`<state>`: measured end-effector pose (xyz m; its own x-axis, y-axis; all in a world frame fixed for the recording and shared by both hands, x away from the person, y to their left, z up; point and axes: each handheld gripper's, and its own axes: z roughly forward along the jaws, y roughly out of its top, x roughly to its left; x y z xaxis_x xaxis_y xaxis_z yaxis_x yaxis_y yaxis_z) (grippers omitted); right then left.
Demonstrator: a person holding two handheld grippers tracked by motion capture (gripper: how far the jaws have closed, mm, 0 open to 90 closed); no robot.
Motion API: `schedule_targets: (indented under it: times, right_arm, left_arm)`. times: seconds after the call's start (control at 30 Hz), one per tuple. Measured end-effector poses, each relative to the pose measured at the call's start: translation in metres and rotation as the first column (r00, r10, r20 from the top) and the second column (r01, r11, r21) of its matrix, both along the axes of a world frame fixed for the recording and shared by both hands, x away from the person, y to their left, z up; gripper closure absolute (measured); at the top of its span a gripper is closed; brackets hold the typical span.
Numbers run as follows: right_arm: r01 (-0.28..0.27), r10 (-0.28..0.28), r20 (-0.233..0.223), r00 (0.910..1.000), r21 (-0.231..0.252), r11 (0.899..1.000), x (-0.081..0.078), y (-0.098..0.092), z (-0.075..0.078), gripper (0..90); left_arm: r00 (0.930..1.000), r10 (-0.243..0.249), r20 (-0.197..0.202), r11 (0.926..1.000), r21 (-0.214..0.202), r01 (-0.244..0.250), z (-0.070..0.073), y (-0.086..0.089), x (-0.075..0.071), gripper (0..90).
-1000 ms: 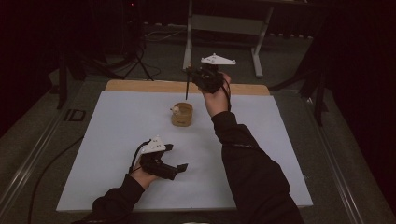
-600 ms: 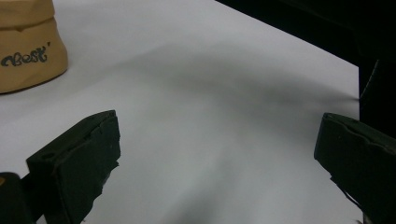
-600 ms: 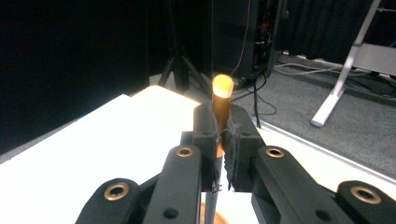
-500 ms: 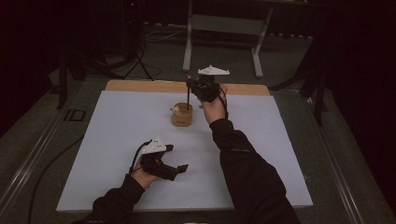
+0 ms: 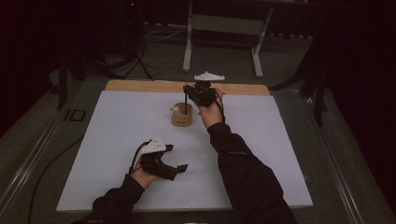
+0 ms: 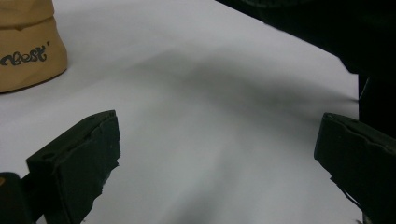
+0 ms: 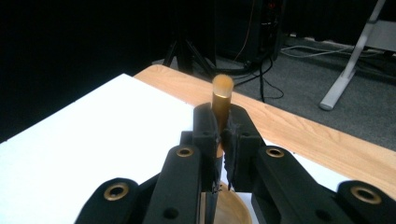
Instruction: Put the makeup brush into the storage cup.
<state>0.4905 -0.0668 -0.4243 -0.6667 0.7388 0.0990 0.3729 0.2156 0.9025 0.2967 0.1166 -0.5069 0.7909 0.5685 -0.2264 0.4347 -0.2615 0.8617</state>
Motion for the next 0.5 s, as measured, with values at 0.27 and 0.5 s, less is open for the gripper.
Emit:
schedule_targets:
  times: [0.27, 0.5]
  right_arm:
    - [0.006, -0.007, -0.036, 0.9993, -0.030, 1.000, 0.003, 0.003, -0.011, 83.7]
    - [-0.003, 0.000, -0.079, 0.9969, -0.043, 0.999, 0.006, 0.002, -0.015, 83.1]
  left_arm:
    - [1.0000, -0.008, -0.002, 1.0000, 0.001, 0.008, 0.000, 0.000, 0.000, 1.1]
    - [0.9999, -0.012, -0.004, 0.9999, 0.001, 0.012, 0.000, -0.001, 0.000, 1.2]
